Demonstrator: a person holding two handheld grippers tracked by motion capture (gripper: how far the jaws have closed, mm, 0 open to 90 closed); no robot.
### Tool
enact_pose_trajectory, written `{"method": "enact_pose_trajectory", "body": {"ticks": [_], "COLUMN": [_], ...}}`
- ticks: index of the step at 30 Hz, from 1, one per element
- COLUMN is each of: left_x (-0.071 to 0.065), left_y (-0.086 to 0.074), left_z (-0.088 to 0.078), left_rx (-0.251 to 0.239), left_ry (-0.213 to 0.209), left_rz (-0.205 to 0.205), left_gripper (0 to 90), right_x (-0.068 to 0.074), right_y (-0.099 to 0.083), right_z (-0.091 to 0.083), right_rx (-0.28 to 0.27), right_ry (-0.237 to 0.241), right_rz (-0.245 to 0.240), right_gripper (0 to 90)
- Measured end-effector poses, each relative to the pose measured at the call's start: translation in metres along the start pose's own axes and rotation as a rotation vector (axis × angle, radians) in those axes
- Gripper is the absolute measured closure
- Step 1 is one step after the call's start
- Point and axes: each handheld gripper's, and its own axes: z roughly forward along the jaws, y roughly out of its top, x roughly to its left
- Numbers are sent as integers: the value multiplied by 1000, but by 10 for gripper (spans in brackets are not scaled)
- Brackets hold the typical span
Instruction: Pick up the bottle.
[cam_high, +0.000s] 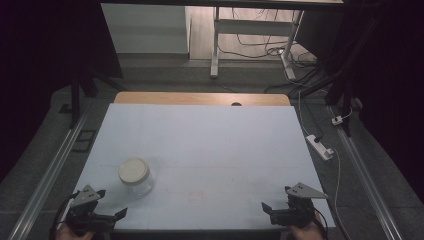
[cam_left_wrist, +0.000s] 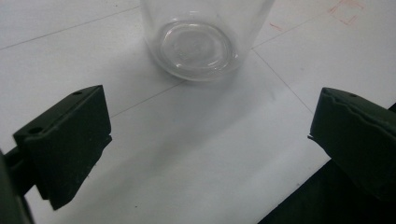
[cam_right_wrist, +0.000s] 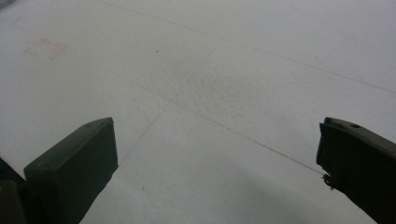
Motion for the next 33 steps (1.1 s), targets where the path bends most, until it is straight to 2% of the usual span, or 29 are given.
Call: {"method": "enact_pose_trajectory", "body": {"ticks": [5,16,28,30,33], "left_x": [0,1,0,-1,0], "left_y": [0,1,2,4,7], "left_z": [0,1,3,3,3], "left_rx": [3,10,15,10,4], "left_ry": [-3,-6,0,-8,-22], "left_rz": [0,-10,-2,-3,-2], "left_gripper": [0,0,0,0,0], "right_x": [1,-2,-2,-3,-3], "right_y": [1,1,1,1,1], "right_z": [1,1,2,2,2], "right_rx": [15,15,23,26,28], "right_ry": [13,27,31,46,37], "right_rz": [-12,10,28,46,45], "right_gripper": [0,0,0,0,0]}}
